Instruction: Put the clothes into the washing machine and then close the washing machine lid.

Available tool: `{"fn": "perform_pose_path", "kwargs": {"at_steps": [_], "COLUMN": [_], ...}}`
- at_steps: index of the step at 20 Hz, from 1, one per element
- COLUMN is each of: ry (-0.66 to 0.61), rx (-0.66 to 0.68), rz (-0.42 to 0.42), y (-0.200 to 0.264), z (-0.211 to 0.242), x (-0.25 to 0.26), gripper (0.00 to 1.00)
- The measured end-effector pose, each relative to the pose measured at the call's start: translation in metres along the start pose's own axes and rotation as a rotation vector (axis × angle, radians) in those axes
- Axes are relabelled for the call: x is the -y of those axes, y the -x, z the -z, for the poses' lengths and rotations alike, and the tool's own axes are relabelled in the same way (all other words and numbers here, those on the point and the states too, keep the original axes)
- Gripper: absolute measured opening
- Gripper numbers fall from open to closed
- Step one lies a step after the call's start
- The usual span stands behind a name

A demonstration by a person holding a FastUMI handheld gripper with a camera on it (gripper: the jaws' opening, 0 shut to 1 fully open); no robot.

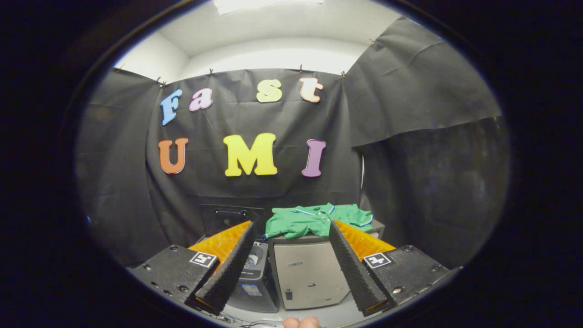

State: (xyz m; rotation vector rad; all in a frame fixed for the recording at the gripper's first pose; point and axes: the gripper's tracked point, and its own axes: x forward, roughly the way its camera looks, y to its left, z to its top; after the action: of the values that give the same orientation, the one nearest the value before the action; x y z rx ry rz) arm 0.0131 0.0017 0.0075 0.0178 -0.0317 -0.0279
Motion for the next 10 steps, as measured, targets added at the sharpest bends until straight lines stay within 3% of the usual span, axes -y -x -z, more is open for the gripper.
{"fn": "perform_pose_path", "kwargs": {"at_steps": [10], "ry": [0.013], "rx": [-0.005], "rz": [0.000], "y": [-0.0020], "z": [0.0020], "x": [-0.0038], "gripper": [1.00]}}
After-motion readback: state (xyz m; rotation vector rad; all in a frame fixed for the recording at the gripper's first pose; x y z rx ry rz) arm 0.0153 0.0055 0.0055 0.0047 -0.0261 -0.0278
